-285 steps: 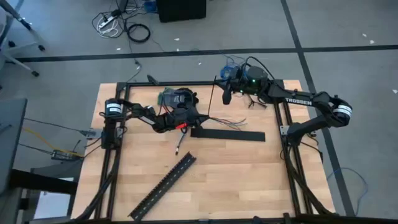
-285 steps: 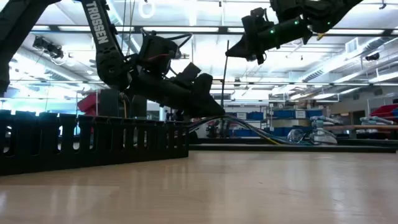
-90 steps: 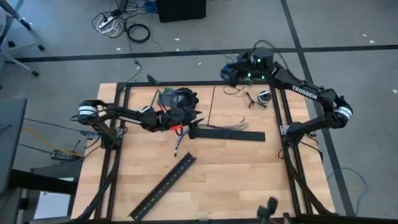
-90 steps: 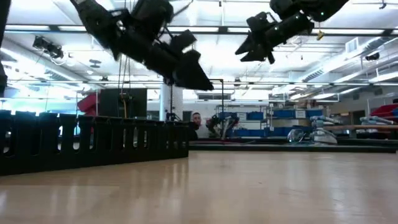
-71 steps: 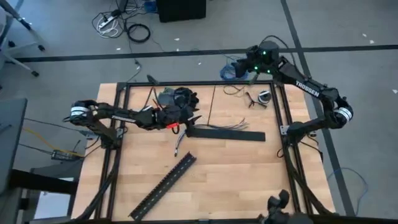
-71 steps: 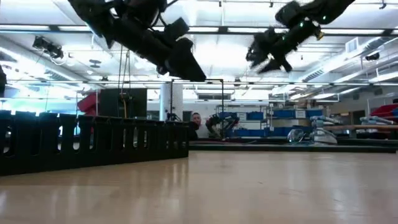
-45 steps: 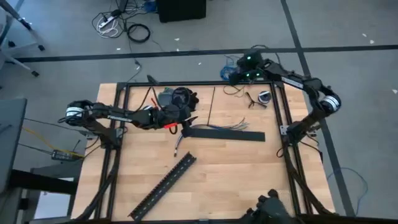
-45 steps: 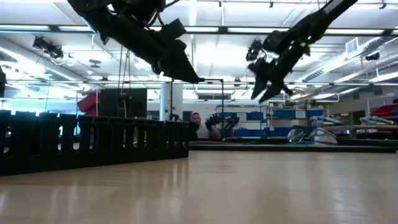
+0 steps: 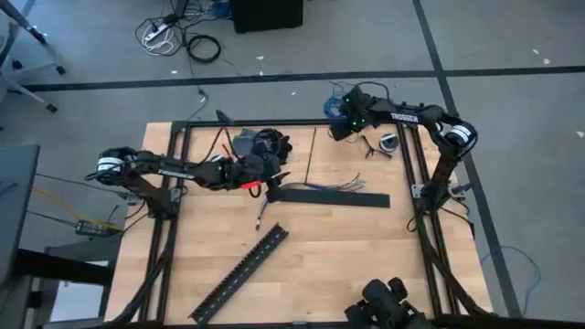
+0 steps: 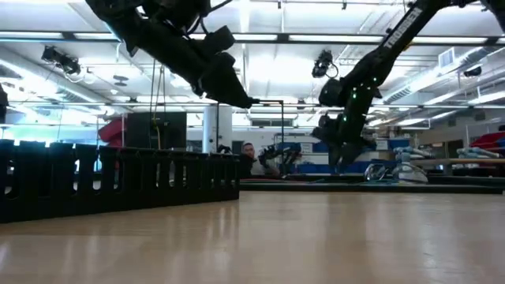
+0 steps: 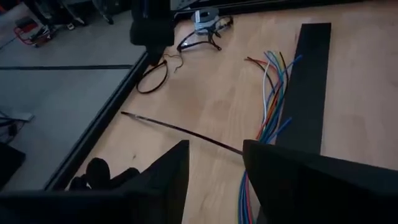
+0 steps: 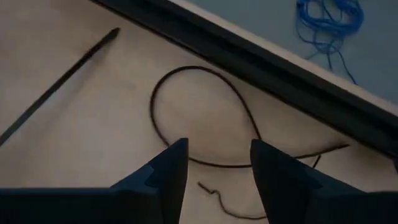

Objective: Ziptie cables
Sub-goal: Wrap the cable wires with the black zip tie

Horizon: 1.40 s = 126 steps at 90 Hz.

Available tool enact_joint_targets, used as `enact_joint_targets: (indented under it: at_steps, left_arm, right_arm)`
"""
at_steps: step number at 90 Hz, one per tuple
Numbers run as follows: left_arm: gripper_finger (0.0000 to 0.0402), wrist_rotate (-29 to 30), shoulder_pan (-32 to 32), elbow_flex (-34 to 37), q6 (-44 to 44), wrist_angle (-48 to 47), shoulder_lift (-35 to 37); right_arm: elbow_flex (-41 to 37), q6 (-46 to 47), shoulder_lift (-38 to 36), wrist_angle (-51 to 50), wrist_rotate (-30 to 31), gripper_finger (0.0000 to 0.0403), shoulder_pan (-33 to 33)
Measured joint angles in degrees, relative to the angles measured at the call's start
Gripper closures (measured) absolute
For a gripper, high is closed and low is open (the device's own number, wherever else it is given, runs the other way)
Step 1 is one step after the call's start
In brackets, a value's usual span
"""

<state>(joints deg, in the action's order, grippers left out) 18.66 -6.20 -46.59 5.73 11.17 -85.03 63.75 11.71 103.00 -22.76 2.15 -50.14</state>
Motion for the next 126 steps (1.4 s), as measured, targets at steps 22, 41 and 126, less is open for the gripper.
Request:
enact_joint_targets:
  at_steps: [22, 41, 126]
  left_arm:
    - [0.0255, -0.2, 0.0, 0.0, -0.2, 0.1, 0.0]
    - [0.0255, -0.2, 0.0, 0.0, -0.4, 0.1, 0.0]
    - [0.0255, -0.3, 0.7, 0.0, -3.7, -2.6, 2.4]
  right_arm:
    - [0.0, -0.5, 1.0, 0.8, 2.6, 0.0242, -1.8]
    - [0.0, -0.2, 1.0, -0.2, 1.2, 0.0267, -2.6]
    - [0.0, -6.4, -12.9, -4.7, -3.5, 0.0402, 7.6]
